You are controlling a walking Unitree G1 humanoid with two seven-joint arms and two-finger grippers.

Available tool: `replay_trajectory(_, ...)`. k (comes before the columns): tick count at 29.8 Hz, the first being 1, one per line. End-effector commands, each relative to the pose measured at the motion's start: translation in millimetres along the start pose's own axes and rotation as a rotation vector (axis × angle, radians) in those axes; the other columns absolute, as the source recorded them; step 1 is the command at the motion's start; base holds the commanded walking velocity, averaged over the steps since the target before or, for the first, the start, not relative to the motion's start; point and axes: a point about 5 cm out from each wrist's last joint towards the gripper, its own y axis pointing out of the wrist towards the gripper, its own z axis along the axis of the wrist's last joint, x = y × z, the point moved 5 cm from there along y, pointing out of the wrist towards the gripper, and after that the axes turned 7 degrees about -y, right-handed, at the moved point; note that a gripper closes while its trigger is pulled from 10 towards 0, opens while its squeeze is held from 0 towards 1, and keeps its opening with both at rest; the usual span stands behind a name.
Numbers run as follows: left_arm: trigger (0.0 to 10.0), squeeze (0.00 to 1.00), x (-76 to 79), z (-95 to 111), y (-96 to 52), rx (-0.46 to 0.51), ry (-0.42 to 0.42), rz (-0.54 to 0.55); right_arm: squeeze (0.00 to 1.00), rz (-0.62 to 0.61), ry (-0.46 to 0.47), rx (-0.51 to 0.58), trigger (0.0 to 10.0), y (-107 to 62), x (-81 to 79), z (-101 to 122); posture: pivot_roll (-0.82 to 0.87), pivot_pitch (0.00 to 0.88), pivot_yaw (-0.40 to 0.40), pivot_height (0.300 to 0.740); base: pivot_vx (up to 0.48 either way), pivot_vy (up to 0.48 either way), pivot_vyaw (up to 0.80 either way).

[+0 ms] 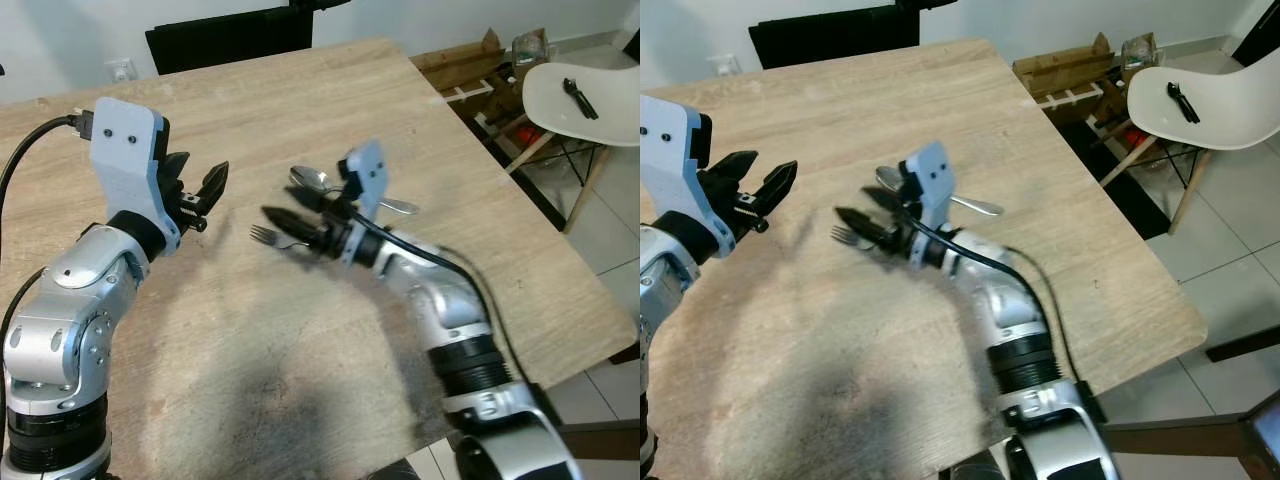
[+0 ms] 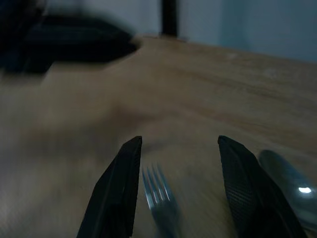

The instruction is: Setting the table

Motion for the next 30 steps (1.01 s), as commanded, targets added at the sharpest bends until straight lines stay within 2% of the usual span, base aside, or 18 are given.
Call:
replay_trajectory(1, 10.0, 0.00, 0.7, -5.2, 0.9, -0.013, 0.002, -0.002, 0.00, 0.059, -0.039, -0.019, 10.0, -1.1, -10.6, -4.0, 0.02, 0.113, 0.052, 0.740, 0.000, 0.000, 0.00)
replay_trajectory(2, 10.0, 0.00, 0.7, -5.2, 1.4, -0.012, 0.001, -0.004, 0.00, 0.083, -0.062, -0.045, 10.0, -4.3, -12.0, -8.2, 0.02, 0.113, 0.053, 0.740, 0.000, 0.000, 0.00)
replay_trajectory(4, 10.0, 0.00, 0.9, -5.0, 3.0, -0.009, 0.002, -0.008, 0.00, 0.148, -0.047, -0.083, 10.0, -10.1, -18.6, -16.5, 0.02, 0.112, 0.053, 0.740, 0.000, 0.000, 0.00)
replay_trajectory(7, 10.0, 0.00, 1.1, -5.0, 4.6, -0.007, 0.002, -0.011, 0.00, 0.193, -0.041, -0.105, 10.0, -10.9, -24.7, -24.3, 0.01, 0.113, 0.054, 0.740, 0.000, 0.000, 0.00)
replay_trajectory(11, 10.0, 0.00, 1.9, -4.9, 4.9, -0.006, 0.003, -0.014, 0.00, 0.212, -0.057, -0.111, 10.0, -3.4, -32.2, -30.6, 0.02, 0.117, 0.055, 0.740, 0.000, 0.000, 0.00)
replay_trajectory(13, 10.0, 0.00, 2.0, -4.5, 4.6, -0.006, 0.005, -0.015, 0.00, 0.200, -0.085, -0.137, 10.0, 4.1, -35.3, -41.4, 0.03, 0.117, 0.056, 0.740, 0.000, 0.000, 0.00)
replay_trajectory(19, 10.0, 0.00, -1.7, -1.4, 1.6, -0.005, 0.018, -0.009, 0.00, 0.214, -0.118, -0.214, 10.0, 10.6, -40.6, -62.8, 0.06, 0.132, 0.059, 0.740, 0.000, 0.000, 0.00)
replay_trajectory(25, 10.0, 0.00, -2.0, -1.3, 0.4, -0.008, 0.021, -0.008, 0.00, 0.204, -0.114, -0.246, 10.0, 14.2, -37.3, -70.0, 0.07, 0.138, 0.057, 0.740, 0.000, 0.000, 0.00)
replay_trajectory(30, 10.0, 0.00, -3.3, -2.4, -2.7, -0.018, 0.023, -0.011, 0.00, 0.185, -0.028, -0.295, 10.0, 10.4, -25.3, -82.6, 0.07, 0.142, 0.046, 0.740, 0.000, 0.000, 0.00)
